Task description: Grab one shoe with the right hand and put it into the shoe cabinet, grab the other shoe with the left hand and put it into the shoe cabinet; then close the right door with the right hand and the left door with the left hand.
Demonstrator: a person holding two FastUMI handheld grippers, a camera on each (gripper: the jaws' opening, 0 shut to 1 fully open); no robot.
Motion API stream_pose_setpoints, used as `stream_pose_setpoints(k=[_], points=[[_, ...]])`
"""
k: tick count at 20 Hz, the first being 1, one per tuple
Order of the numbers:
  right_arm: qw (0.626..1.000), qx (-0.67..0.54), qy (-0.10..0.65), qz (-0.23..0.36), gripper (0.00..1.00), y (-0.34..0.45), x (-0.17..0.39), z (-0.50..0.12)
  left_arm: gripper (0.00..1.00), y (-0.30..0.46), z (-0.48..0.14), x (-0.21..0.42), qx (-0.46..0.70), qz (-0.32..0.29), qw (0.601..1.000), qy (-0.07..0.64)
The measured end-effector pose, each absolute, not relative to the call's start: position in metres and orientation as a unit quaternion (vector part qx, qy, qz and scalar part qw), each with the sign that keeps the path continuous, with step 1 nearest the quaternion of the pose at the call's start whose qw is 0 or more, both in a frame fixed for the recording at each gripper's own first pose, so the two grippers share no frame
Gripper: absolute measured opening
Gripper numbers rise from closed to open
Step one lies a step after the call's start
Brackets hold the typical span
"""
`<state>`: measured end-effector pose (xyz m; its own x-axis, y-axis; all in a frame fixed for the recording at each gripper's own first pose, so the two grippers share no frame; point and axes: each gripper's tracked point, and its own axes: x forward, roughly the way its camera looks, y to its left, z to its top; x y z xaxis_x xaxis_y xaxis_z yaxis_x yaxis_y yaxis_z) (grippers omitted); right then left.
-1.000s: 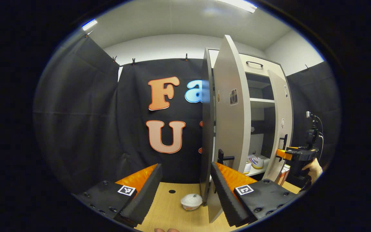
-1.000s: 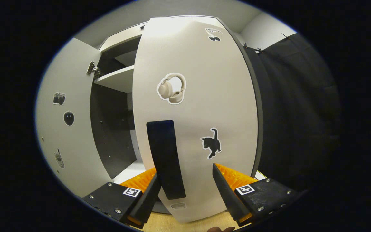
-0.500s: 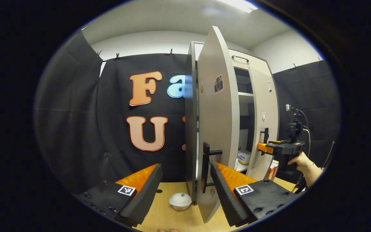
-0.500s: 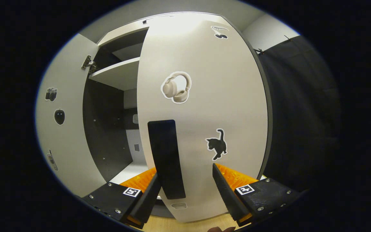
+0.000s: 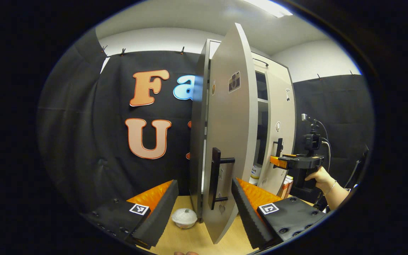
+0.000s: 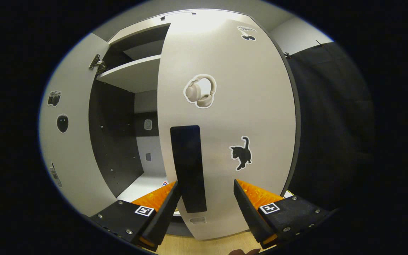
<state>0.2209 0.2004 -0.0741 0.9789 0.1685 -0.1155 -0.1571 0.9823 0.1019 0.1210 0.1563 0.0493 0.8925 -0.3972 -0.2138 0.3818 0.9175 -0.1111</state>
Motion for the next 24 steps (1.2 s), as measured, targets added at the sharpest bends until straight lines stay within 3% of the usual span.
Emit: stream_pose_setpoints(k=[10,24], points=[[0.997,0.012,0.002,0.071,0.92,0.157,0.153,-0.017,0.96,0.136,0.037,0.125,-0.041,-0.21,0.967,0.137],[0.998,0.007,-0.041,0.052,0.93,0.108,0.114,0.016,0.95,0.089,0.036,0.12,-0.039,-0.235,0.962,0.135]])
